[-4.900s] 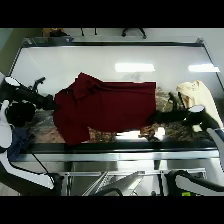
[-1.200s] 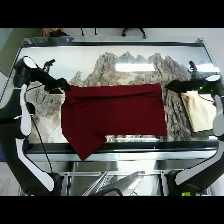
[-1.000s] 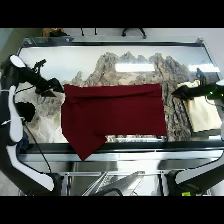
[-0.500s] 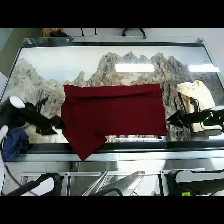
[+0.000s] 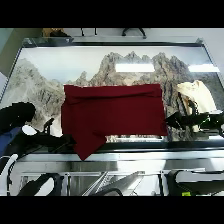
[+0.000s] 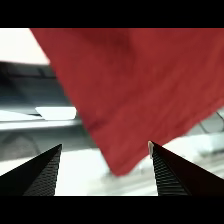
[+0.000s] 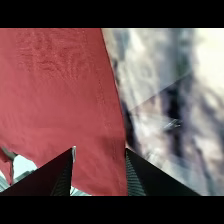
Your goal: Fold the shirts.
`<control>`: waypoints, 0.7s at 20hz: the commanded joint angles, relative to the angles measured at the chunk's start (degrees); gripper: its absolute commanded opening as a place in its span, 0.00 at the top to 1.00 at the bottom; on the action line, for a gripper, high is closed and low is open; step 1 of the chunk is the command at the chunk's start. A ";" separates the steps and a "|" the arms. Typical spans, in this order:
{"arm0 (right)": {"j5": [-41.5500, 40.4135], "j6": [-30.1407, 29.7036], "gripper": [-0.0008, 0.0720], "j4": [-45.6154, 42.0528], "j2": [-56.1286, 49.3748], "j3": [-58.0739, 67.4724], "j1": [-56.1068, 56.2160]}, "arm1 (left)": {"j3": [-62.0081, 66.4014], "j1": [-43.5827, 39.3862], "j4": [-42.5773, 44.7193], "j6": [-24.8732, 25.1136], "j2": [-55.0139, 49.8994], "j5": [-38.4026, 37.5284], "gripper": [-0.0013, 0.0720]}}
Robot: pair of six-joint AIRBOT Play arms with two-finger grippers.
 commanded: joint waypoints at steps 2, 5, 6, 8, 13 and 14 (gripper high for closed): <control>-0.07 -0.68 0.49 0.81 -0.04 -0.11 0.48 | -0.48 -5.57 -1.66 0.46 -6.54 8.48 0.17; 0.13 -1.29 0.49 0.59 -0.04 -0.11 0.85 | 4.33 -9.90 -1.53 0.48 -11.39 8.07 0.17; 0.15 -1.27 0.49 0.37 -0.04 -0.11 0.85 | 6.14 -10.88 -1.46 0.48 -12.20 7.72 0.17; 0.44 -1.22 0.49 -0.57 -0.04 -0.11 0.83 | 9.57 -12.02 -1.33 0.87 -12.83 6.32 0.64; 1.22 -1.05 0.49 -1.38 -0.24 -0.98 0.94 | 14.86 -11.76 0.59 1.99 -12.81 0.09 0.96; 1.22 -1.05 0.49 -1.38 -0.24 -1.62 0.94 | 15.32 -11.65 0.50 1.99 -12.81 -0.50 0.96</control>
